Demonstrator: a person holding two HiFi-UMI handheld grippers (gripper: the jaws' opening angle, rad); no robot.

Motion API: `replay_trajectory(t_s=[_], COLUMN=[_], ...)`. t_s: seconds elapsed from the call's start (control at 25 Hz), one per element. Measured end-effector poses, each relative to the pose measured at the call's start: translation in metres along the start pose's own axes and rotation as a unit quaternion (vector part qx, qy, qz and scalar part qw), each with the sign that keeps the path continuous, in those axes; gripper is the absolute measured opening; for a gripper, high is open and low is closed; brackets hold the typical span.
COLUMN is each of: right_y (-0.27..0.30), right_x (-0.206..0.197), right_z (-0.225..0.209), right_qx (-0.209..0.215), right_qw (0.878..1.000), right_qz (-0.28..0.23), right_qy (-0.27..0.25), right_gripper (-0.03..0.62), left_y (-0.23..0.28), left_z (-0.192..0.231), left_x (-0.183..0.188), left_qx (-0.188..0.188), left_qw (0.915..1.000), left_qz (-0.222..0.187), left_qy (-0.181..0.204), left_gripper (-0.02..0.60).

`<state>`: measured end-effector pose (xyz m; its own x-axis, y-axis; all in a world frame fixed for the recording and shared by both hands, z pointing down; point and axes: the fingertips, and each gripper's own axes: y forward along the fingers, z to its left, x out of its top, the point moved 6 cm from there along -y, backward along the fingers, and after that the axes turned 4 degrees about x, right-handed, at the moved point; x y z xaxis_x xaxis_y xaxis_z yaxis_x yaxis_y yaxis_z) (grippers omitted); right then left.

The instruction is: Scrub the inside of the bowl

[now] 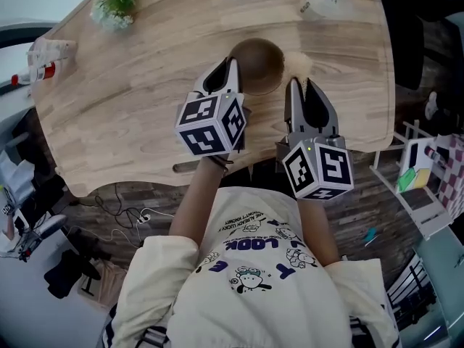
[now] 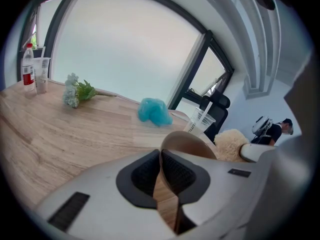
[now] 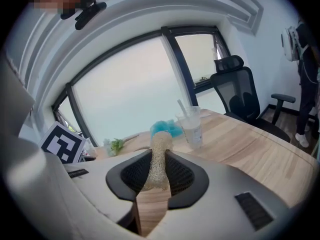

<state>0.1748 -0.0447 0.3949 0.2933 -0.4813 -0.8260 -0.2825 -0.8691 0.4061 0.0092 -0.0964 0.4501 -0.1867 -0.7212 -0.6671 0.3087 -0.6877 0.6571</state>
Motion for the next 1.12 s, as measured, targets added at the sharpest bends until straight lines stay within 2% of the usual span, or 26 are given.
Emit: replay_trajectory(t_s=[0.28, 0.44, 0.6, 0.8, 1.12], right_y=[-0.002, -0.004, -0.008, -0.008, 0.001], right_x=[0.005, 0.007, 0.01, 0.017, 0.024], right_z=[0.019, 0.053, 0.063, 0.069, 0.085], right_qx=[0.017, 0.025, 0.007, 0.0, 0.027], right_qw=[1.0, 0.999, 0.999, 0.999, 0.996], right_qz=[-0.01, -0.009, -0.002, 0.0, 0.01], right_qy=[-0.01, -0.021, -0.04, -0.048, -0.08], right_gripper=[0.084, 0.084, 0.084, 0.083, 0.081], left_y=[-0.017, -0.043, -0.059, -0.07, -0.076], left_z=[-0.008, 0.001, -0.001, -0.002, -0.007], left_x=[-0.001, 0.012, 0.018, 0.021, 0.025], left_qx=[-0.004, -0.011, -0.019, -0.03, -0.047], left_qw=[0.9997, 0.9991, 0.998, 0.9973, 0.9955], left_qz=[-0.025, -0.042, -0.059, -0.064, -0.07], left_qy=[-0.002, 0.002, 0.011, 0.02, 0.044], left_gripper=[0.044, 0.044, 0.044, 0.044, 0.046])
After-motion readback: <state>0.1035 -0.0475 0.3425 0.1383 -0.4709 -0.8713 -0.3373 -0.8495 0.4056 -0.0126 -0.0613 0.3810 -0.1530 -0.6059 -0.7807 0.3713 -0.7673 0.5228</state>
